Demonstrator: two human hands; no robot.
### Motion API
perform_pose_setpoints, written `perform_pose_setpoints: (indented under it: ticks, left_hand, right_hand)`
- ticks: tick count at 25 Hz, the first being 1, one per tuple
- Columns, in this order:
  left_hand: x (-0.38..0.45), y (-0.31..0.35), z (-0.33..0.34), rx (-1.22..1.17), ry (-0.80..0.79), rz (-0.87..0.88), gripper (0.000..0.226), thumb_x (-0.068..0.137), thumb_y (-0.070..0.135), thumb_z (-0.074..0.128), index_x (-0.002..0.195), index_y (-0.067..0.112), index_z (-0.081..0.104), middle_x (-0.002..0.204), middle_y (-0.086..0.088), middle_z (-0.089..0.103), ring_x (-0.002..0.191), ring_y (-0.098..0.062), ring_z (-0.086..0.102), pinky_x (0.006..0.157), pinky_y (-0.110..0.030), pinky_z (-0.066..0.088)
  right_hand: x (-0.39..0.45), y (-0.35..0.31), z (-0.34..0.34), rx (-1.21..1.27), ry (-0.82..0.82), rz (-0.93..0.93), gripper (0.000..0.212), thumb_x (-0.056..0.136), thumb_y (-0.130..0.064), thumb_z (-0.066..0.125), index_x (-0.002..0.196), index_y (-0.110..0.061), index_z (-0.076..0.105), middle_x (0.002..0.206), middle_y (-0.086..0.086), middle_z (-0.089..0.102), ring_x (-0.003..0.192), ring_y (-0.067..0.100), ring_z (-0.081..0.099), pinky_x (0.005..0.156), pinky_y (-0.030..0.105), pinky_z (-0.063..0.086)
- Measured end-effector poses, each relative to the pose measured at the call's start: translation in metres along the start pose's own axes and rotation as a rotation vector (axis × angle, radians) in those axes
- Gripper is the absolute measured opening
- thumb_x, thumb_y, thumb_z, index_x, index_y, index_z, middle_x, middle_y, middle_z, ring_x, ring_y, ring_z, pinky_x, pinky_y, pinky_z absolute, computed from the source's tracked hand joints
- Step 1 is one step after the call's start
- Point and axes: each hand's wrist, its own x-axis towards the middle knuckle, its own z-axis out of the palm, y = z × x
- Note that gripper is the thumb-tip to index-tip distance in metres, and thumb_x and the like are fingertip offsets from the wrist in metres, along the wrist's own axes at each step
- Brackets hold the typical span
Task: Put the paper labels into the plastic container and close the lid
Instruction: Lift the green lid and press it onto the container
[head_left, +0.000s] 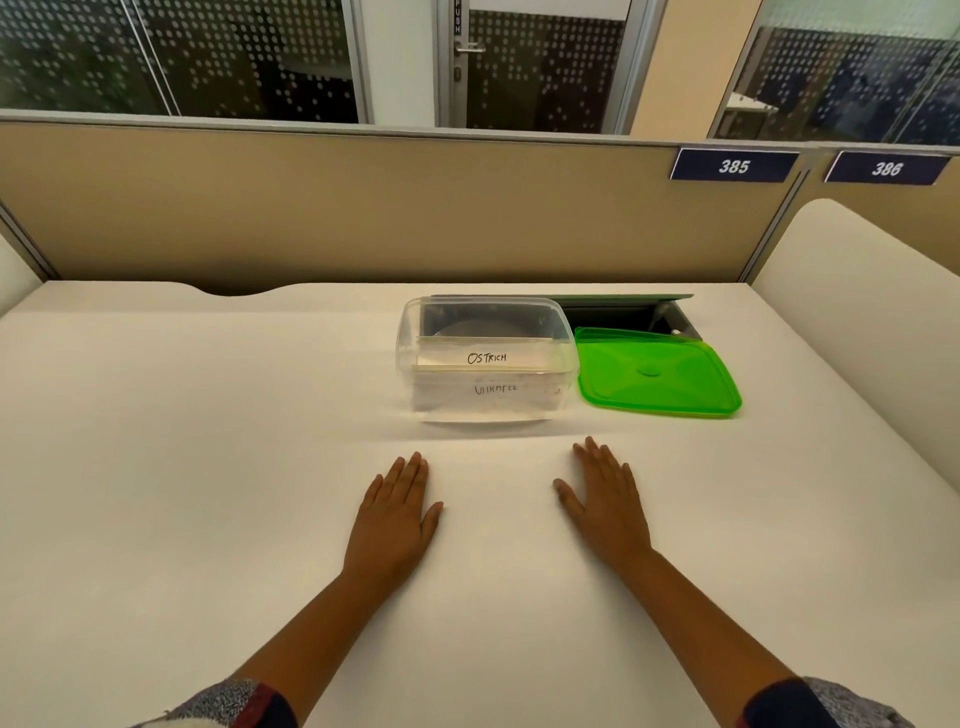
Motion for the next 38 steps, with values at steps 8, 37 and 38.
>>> perform_pose_setpoints:
  ticks: [8,37,38]
  left_hand:
    - [-0.001,-0.002,0.003,-0.014,0.009,-0.005,0.061,0.096,0.043,0.028,0.148,0.017,0.010,0.159,0.002,0.011,0.147,-0.014,0.008,0.119,-0.029,0.005]
    - [-0.018,0.030,-0.015,-0.046,-0.111,0.010,0.074,0.093,0.044,0.037,0.146,0.029,-0.012,0.156,0.012,0.019,0.146,-0.027,0.013,0.115,-0.049,0.016]
    - [-0.019,0.034,-0.017,-0.064,-0.131,0.022,0.076,0.092,0.045,0.040,0.146,0.030,-0.011,0.157,0.012,0.013,0.146,-0.028,0.013,0.115,-0.050,0.016]
  right_hand:
    - [0.059,0.020,-0.039,-0.066,0.131,0.153,0.060,0.089,-0.014,0.054,0.144,-0.011,0.030,0.156,0.012,0.023,0.142,0.029,0.024,0.118,0.037,0.020]
    - [-0.087,-0.019,-0.041,-0.232,-0.003,0.206,0.025,0.092,-0.033,0.046,0.116,-0.038,0.053,0.116,-0.001,0.050,0.114,0.023,0.043,0.099,0.050,0.039]
    - [-0.091,-0.027,-0.045,-0.228,-0.020,0.192,0.024,0.093,-0.032,0.044,0.116,-0.037,0.051,0.116,-0.001,0.049,0.114,0.023,0.042,0.098,0.049,0.040]
